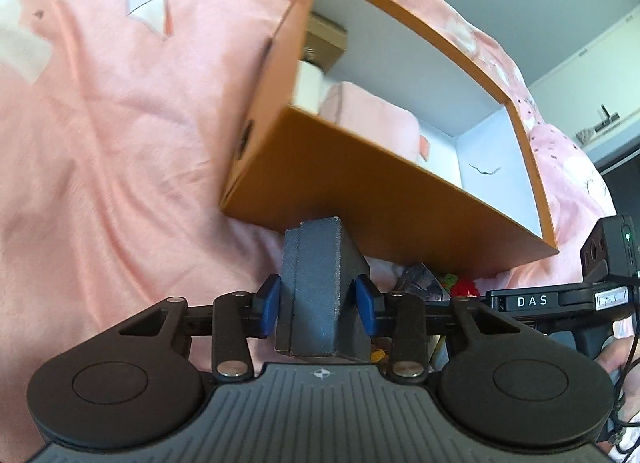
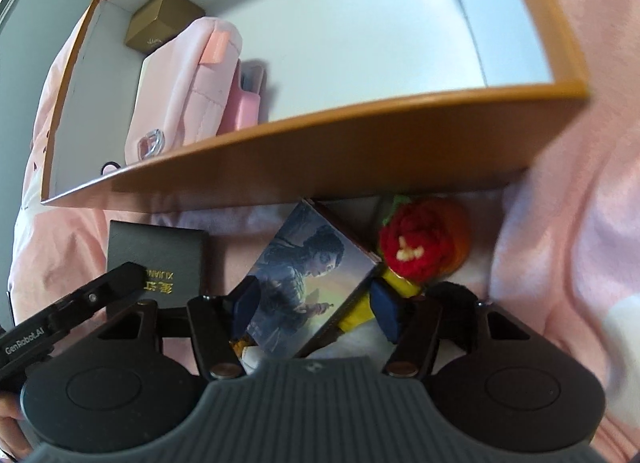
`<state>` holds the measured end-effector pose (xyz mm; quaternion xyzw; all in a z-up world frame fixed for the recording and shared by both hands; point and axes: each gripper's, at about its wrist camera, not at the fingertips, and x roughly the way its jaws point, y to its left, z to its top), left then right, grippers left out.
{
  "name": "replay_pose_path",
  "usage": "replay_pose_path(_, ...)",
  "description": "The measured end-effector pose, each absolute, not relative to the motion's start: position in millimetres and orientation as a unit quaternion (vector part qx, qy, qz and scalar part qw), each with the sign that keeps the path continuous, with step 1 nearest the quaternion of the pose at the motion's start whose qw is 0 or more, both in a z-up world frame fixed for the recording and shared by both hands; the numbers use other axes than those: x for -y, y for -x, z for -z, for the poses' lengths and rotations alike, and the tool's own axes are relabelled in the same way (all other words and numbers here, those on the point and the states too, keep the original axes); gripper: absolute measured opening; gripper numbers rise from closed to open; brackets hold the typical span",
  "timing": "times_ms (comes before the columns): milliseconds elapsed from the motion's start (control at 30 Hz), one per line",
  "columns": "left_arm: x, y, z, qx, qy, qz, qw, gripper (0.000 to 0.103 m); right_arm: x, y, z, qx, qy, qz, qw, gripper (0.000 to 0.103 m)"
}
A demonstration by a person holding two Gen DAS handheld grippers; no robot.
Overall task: Organize objects
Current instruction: 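Grasp the black gift box with the left gripper while the right gripper grasps the anime card, then release the anime card and grasp the silver photo card box with the right gripper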
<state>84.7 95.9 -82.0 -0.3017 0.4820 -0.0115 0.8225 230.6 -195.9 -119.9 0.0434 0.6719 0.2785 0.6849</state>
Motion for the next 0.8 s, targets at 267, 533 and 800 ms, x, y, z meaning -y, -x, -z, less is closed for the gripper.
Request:
replay_pose_path(267, -101, -77, 89, -0.486, 0.317, 0.007, 0.815, 0.045, 176, -209, 110, -0.64, -0.004, -0.295, 0.709, 0.035)
replay_pose_path(533, -101, -78, 94, -0.49, 0.317, 0.002, 0.812, 0.045, 171, -212, 118, -0.653, -0.048, -0.285, 0.7, 0.044)
replay_pose_path(800, -98, -81, 94, -0.495, 0.313, -0.003, 0.81, 0.045, 156, -221, 138, -0.661, -0.04, -0.292, 0.69, 0.063)
